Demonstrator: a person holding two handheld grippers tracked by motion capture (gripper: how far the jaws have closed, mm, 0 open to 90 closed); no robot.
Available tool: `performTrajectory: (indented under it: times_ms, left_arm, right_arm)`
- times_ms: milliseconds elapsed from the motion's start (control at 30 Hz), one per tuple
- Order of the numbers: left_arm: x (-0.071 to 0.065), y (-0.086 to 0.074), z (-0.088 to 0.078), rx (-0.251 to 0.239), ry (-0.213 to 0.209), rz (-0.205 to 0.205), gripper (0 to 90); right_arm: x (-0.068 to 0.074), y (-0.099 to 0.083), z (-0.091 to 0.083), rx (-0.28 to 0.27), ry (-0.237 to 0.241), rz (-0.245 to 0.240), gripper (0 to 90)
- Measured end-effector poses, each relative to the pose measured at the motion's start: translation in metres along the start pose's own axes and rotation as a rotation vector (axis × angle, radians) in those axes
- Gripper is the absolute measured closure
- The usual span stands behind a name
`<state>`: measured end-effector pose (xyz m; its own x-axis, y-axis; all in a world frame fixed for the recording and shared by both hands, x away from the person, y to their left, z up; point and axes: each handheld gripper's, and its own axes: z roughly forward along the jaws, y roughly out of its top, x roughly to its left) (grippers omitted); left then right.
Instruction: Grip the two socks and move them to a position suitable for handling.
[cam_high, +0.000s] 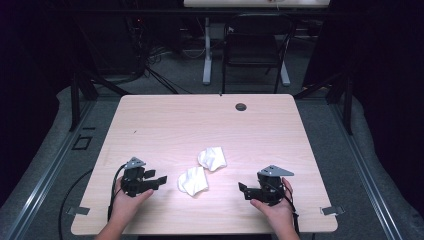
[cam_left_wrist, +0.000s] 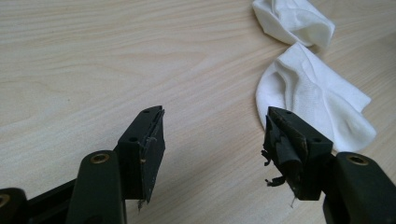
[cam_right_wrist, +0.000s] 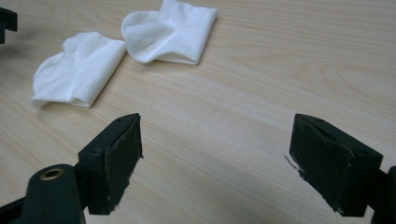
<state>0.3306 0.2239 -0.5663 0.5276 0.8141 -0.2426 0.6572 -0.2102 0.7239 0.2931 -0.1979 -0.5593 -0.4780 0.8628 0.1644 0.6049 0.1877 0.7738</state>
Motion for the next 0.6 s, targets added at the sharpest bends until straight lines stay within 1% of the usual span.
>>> performTrajectory:
  times_ms: [33,100,133,167,200,233,267,333,367,400,433,467,500,533,567,600]
  left_arm:
    - [0.000,0.000,0.000,0.000,0.000,0.000,37.9]
    - [-0.002,0.001,0.003,-0.001,0.001,0.006,37.2]
    - [-0.002,0.001,0.003,0.006,0.003,0.017,37.2]
    - [-0.002,0.001,0.003,0.006,0.003,0.017,37.3]
    - [-0.004,0.000,0.003,0.009,0.005,0.030,37.9]
    - [-0.004,0.000,0.003,0.009,0.005,0.030,38.5]
    - [-0.006,0.000,0.003,0.005,0.004,0.035,38.5]
    - [-0.009,0.001,0.003,-0.002,-0.004,0.038,40.8]
    - [-0.009,0.001,0.003,-0.002,-0.004,0.038,40.9]
    - [-0.011,0.002,0.004,-0.005,0.002,0.049,40.9]
    - [-0.013,0.001,0.005,0.002,0.010,0.059,41.8]
    - [-0.015,0.001,0.006,0.014,0.012,0.074,41.9]
    - [-0.015,0.001,0.006,0.014,0.012,0.074,41.7]
    - [-0.017,0.001,0.007,0.016,0.008,0.083,41.7]
    - [-0.018,0.001,0.007,0.014,0.009,0.093,41.4]
    - [-0.020,0.002,0.008,0.021,-0.001,0.101,40.9]
  right_arm:
    - [-0.001,0.000,0.001,-0.001,-0.004,-0.008,17.4]
    - [-0.001,-0.001,0.002,0.013,-0.032,-0.036,19.4]
    - [-0.001,-0.002,0.003,0.017,-0.042,-0.043,21.9]
    - [-0.001,-0.002,0.003,0.017,-0.042,-0.043,21.9]
    - [0.001,-0.005,0.003,0.027,-0.054,-0.055,26.3]
    - [0.001,-0.005,0.004,0.025,-0.058,-0.057,28.5]
    - [0.001,-0.005,0.004,0.025,-0.058,-0.057,28.5]
    - [0.003,-0.006,0.005,0.030,-0.057,-0.071,34.2]
    - [0.003,-0.006,0.005,0.030,-0.057,-0.071,34.2]
    - [0.004,-0.006,0.005,0.041,-0.061,-0.078,36.0]
    - [0.005,-0.007,0.005,0.040,-0.058,-0.073,38.3]
    - [0.007,-0.008,0.004,0.034,-0.068,-0.077,41.1]
    - [0.007,-0.008,0.004,0.034,-0.068,-0.077,41.1]
    - [0.007,-0.008,0.003,0.037,-0.065,-0.083,41.9]
    - [0.009,-0.008,0.004,0.018,-0.066,-0.078,42.8]
    - [0.010,-0.007,0.002,0.034,-0.063,-0.090,43.1]
